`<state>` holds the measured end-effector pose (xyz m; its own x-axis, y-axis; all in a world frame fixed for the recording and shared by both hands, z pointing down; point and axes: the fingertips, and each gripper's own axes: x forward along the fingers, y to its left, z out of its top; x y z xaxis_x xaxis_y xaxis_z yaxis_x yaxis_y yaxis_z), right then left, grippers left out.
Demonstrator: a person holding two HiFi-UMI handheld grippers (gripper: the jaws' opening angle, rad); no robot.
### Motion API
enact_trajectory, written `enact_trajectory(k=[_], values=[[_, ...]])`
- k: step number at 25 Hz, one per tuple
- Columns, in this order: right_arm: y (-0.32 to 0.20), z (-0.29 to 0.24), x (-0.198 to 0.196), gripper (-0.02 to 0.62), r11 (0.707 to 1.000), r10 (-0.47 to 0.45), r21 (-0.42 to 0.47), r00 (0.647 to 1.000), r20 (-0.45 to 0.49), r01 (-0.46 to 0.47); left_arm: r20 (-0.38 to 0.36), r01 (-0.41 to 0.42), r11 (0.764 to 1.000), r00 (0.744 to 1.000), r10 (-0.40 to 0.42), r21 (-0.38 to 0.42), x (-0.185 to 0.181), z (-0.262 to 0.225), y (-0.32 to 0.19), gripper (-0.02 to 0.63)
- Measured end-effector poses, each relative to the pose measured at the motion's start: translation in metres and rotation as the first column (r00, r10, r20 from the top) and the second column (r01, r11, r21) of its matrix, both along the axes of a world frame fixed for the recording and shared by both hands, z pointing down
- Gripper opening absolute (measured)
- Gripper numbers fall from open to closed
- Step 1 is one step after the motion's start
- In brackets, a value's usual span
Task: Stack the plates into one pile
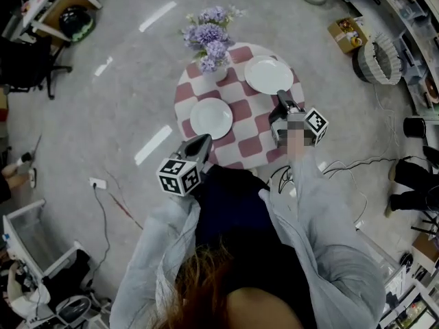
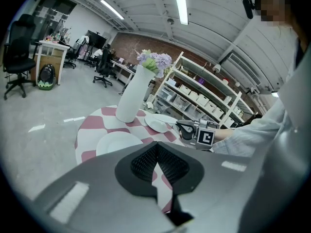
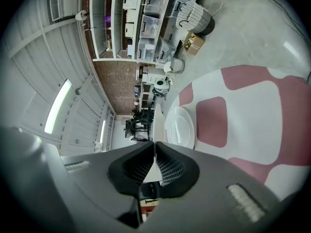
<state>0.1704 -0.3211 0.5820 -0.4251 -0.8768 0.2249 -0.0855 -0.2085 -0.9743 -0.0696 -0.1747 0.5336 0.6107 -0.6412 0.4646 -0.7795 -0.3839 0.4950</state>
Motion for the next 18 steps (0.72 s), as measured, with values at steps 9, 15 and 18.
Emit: enact_trajectory(k=[9,15,18], values=[[-0.025,0.036,-0.005,0.018,0.998,-0.003,-0.067,1.000,0.021,0.005,0.010,0.033,0.999,0.999,-0.032,-0.032,-0.007,0.006,0.003,0.015],[-0.027,0.060,-0.006,0.014,0.985,0.030,-0.169,0.999,0.015,-0.027,0.014,0.049,0.998,0.999,-0.048,-0.039,-0.011,0.009,-0.001,0.015],[-0.027,0.059,-0.005,0.023,0.976,0.057,-0.212,0.998,-0.003,-0.056,0.011,0.050,0.998,0.999,-0.049,-0.038,-0.008,0.009,-0.003,0.015]])
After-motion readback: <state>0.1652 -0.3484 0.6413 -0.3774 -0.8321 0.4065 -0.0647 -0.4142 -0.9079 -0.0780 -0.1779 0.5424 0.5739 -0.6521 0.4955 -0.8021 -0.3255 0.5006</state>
